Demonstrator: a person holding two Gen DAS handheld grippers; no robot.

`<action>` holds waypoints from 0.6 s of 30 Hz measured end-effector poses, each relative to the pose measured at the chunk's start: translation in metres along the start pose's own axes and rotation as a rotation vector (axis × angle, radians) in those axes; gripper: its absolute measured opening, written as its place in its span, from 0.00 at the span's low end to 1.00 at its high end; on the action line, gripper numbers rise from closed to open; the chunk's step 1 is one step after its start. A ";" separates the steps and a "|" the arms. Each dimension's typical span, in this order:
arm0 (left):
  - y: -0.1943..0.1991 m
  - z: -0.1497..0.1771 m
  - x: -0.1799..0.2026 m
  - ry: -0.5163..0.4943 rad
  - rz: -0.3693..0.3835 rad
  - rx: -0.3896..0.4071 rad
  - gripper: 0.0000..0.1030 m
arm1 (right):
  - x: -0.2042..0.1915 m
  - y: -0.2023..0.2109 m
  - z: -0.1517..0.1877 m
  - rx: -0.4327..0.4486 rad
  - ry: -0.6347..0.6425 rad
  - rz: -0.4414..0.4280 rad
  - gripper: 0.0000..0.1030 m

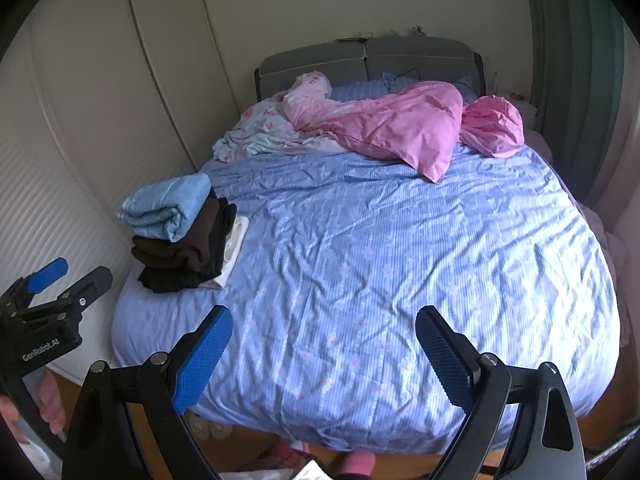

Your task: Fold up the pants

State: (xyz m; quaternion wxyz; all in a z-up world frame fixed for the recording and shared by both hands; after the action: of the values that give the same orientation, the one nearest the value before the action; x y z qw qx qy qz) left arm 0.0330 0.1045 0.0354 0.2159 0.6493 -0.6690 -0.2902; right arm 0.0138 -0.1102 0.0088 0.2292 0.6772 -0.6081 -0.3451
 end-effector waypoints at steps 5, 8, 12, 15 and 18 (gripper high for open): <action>0.000 -0.001 0.000 -0.002 -0.001 0.002 1.00 | 0.001 0.000 0.000 0.001 0.001 -0.002 0.91; 0.000 -0.001 0.000 -0.002 0.001 0.002 1.00 | 0.001 0.001 -0.001 0.000 0.001 -0.001 0.91; 0.000 -0.001 0.001 -0.003 0.001 0.002 1.00 | 0.000 0.001 0.000 0.001 0.000 -0.001 0.91; 0.001 -0.002 0.002 -0.003 0.000 0.004 1.00 | 0.000 0.001 0.000 0.001 0.000 0.000 0.91; 0.001 -0.001 0.003 -0.002 -0.001 0.004 1.00 | 0.000 0.001 0.000 0.001 0.000 0.000 0.91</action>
State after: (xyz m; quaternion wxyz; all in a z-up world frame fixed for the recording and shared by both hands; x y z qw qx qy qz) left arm 0.0330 0.1015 0.0365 0.2136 0.6499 -0.6695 -0.2896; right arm 0.0132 -0.1103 0.0095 0.2287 0.6773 -0.6083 -0.3449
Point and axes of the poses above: each gripper's, at about its wrist camera, not at the fingertips, and y roughly against the way its jaws point, x to its right, z to its underside, the point moved 10 cm from there along -y, roughly the way its jaws point, and after that the axes turned 1 degree about -y, right-handed, at the moved point
